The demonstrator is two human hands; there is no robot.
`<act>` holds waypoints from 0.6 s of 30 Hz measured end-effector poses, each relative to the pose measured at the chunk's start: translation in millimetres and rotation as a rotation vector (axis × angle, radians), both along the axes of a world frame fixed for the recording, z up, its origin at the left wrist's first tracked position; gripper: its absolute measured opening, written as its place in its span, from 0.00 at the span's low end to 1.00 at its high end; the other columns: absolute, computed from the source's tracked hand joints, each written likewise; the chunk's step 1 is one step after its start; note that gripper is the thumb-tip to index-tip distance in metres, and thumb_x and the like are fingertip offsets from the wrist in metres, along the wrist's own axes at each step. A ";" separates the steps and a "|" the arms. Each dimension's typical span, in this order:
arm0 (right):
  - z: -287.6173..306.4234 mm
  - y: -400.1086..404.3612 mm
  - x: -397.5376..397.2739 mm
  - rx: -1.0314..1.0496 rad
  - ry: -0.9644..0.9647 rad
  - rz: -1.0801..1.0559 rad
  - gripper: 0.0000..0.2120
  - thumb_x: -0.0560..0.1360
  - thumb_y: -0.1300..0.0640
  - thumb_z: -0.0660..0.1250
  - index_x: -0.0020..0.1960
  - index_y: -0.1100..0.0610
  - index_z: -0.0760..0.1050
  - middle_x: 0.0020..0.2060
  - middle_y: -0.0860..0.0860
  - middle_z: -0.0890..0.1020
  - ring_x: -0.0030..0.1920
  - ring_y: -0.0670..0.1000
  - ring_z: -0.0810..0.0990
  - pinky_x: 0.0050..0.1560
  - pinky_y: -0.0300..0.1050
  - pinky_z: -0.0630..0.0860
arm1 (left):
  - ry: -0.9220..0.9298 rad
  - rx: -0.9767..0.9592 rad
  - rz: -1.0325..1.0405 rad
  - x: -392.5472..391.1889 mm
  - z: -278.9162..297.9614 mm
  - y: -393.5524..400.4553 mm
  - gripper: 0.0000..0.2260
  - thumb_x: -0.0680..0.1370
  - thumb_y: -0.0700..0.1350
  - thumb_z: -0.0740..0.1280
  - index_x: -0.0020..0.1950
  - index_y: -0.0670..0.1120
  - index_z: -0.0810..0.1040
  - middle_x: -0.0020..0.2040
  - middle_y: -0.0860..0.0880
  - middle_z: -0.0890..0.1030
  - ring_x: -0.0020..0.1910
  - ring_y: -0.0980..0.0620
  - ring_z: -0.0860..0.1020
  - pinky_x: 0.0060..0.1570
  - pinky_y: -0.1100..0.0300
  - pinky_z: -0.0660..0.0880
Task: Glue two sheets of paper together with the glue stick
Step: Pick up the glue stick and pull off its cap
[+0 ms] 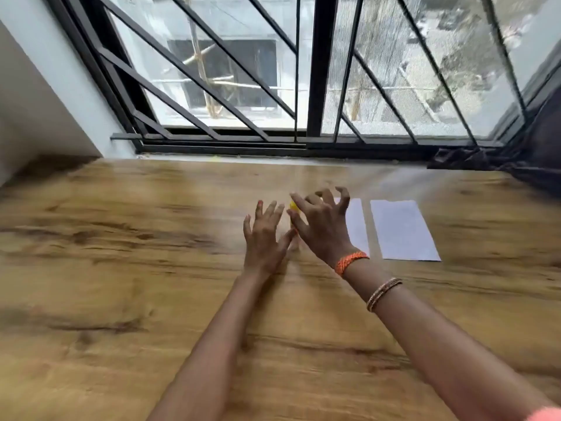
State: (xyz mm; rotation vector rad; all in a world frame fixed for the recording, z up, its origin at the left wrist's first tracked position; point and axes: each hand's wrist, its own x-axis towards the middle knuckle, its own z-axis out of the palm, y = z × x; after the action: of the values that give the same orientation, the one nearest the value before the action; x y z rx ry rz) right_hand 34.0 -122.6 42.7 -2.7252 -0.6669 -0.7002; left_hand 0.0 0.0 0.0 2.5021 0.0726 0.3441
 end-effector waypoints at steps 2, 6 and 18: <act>-1.6 1.3 1.1 0.114 0.006 0.003 0.11 0.75 0.49 0.63 0.52 0.51 0.80 0.37 0.47 0.84 0.49 0.54 0.80 0.60 0.54 0.54 | -0.070 0.001 0.005 3.9 -2.0 -2.4 0.23 0.76 0.55 0.60 0.70 0.48 0.69 0.73 0.48 0.67 0.77 0.48 0.51 0.71 0.41 0.49; 9.7 4.9 -16.5 0.392 -0.061 0.020 0.06 0.73 0.53 0.69 0.49 0.52 0.79 0.37 0.46 0.83 0.46 0.51 0.79 0.57 0.46 0.53 | -0.335 -0.174 0.084 -4.1 10.1 -7.2 0.14 0.76 0.42 0.64 0.62 0.49 0.76 0.66 0.50 0.76 0.74 0.56 0.55 0.70 0.44 0.51; -22.0 -16.0 -77.3 0.552 -0.088 0.147 0.09 0.71 0.60 0.68 0.51 0.53 0.77 0.37 0.42 0.78 0.44 0.50 0.78 0.54 0.45 0.57 | -0.703 0.161 0.019 -61.8 -6.3 -8.6 0.12 0.74 0.43 0.66 0.58 0.47 0.77 0.48 0.52 0.83 0.56 0.53 0.75 0.67 0.54 0.56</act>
State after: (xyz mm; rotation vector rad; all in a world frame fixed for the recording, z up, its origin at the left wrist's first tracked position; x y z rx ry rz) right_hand -43.3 -138.5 20.7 -2.1321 -0.5791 -0.8267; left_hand -61.8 -8.6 -6.3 2.3872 -0.2215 1.2498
